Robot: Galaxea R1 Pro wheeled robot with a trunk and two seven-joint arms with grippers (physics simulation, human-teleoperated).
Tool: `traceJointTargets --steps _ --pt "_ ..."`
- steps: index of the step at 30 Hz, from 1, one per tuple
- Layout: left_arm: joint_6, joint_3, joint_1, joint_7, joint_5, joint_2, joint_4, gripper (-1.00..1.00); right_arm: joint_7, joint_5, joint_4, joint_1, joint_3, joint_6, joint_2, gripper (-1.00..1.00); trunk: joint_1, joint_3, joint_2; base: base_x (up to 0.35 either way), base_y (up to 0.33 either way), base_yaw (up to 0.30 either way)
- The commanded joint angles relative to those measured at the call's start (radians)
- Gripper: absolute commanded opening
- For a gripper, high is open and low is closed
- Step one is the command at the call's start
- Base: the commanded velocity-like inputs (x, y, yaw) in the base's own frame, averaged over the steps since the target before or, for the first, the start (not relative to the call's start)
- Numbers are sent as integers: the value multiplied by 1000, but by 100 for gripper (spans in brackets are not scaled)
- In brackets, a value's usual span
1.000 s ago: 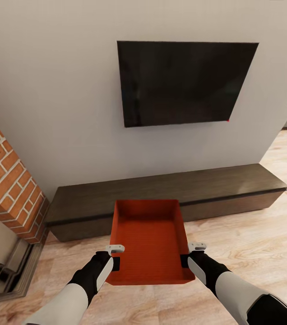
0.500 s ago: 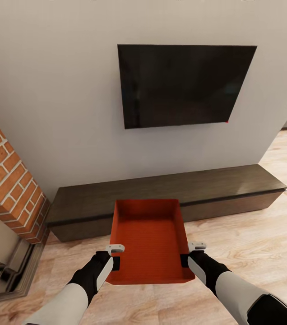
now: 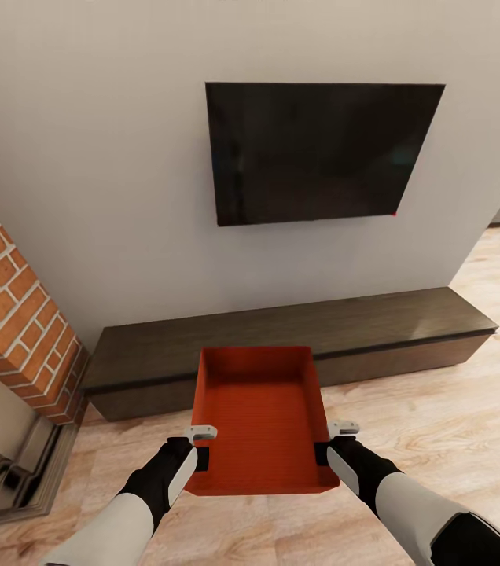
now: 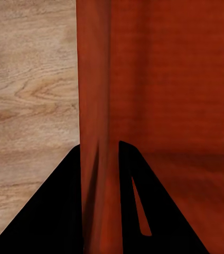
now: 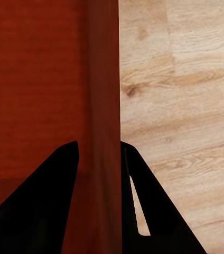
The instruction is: Move the two storage containers from the living room to the garage. In the garage, place one container on the floor and stack the other container on top of it (either order is fine).
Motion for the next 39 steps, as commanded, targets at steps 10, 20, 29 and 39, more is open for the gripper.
traceJointTargets --steps 10,20,29,39 --pt "20 -10 0 15 -7 2 34 -100 1 -13 -12 -1 28 0 -1 -100 -38 30 69 0 0 0" --pt "20 -11 0 15 -8 2 34 -100 1 -13 -12 -1 29 0 -1 -100 -76 61 139 0 0 0" --pt "20 -10 0 15 -8 2 34 -100 1 -13 -12 -1 29 0 -1 -100 -92 74 167 0 0 0" --pt "20 -11 0 15 -7 2 34 -100 1 -13 -12 -1 29 0 -1 -100 -92 74 167 0 0 0"
